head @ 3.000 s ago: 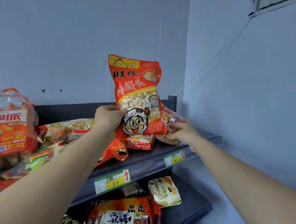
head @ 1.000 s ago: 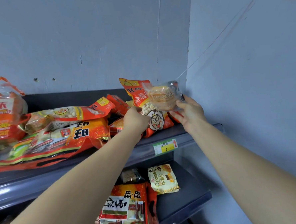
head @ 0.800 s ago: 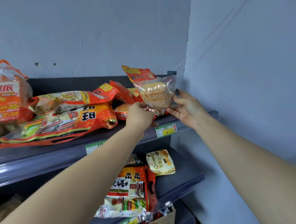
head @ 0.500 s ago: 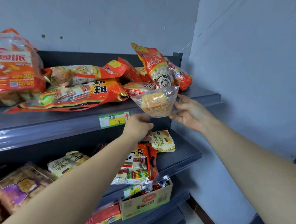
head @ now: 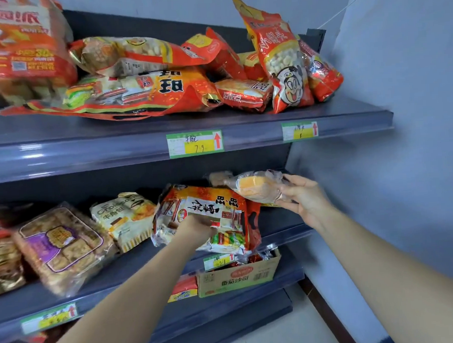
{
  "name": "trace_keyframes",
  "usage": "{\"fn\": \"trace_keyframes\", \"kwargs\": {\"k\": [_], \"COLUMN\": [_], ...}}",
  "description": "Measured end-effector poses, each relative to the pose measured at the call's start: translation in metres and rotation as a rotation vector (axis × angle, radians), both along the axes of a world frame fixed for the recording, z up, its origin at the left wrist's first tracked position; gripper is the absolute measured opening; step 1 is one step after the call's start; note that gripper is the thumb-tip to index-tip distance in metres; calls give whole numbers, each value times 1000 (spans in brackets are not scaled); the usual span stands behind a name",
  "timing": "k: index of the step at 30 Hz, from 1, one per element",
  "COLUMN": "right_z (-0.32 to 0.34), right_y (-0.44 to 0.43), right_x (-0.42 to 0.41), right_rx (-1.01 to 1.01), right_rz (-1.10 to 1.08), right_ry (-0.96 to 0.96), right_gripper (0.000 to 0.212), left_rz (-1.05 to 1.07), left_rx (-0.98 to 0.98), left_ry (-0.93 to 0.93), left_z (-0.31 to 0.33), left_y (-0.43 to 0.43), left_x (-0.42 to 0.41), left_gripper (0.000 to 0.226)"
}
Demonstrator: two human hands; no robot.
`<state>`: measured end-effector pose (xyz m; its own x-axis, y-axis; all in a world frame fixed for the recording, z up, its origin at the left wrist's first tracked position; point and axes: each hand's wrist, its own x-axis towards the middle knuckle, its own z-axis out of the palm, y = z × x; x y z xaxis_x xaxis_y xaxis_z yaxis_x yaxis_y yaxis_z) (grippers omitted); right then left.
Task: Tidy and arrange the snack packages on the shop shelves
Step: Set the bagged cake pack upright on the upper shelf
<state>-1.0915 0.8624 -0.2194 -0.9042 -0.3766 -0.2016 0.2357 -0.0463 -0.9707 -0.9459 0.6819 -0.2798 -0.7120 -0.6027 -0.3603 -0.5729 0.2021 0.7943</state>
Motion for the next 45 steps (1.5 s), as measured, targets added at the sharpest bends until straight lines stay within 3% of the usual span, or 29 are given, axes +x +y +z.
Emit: {"fn": "trace_keyframes", "kwargs": {"k": [3, 7, 11, 15, 19, 26, 35, 40, 43, 45], "right_z": [-30, -62, -85, -98, -108, -108, -117, -135, -143, -150], "right_y": [-7, -14, -18, -26, -33, -43, -63, -83, -95, -100], "right_x": [-13, -26, -37, -47, -51, -55, -50, -37, -27, -22], "right_rx": [40, 64, 92, 102, 125, 101, 44, 120, 176, 282], "right_rz": [-87, -152, -148, -133, -106, -82, -154, -85, 69, 253], "right_ry": [-26, -77, -103, -134, -153, -148, -167, -103, -89, -78], "right_gripper": [41, 38, 40, 38, 36, 38, 32, 31, 30, 42], "left_rz": [186, 534, 902, 1110, 1097, 1018, 1121, 1233, 1206, 1214], "left_rx": [42, 176, 262, 401, 636, 633, 402, 529, 661, 722], "left_ry": [-86, -126, 105, 183, 285, 401, 653, 799, 815, 797], "left_z": [-35, -69, -75, -86, -99, -94, -34, -13, -16, -18], "left_y": [-6, -17, -24, -32, -46, -56, -86, -97, -102, -101], "left_x": [-12, -29, -41, -37, -35, -51, -27, 1, 15, 21], "left_gripper": [37, 79, 77, 86, 68, 29, 22, 35, 24, 12]}}
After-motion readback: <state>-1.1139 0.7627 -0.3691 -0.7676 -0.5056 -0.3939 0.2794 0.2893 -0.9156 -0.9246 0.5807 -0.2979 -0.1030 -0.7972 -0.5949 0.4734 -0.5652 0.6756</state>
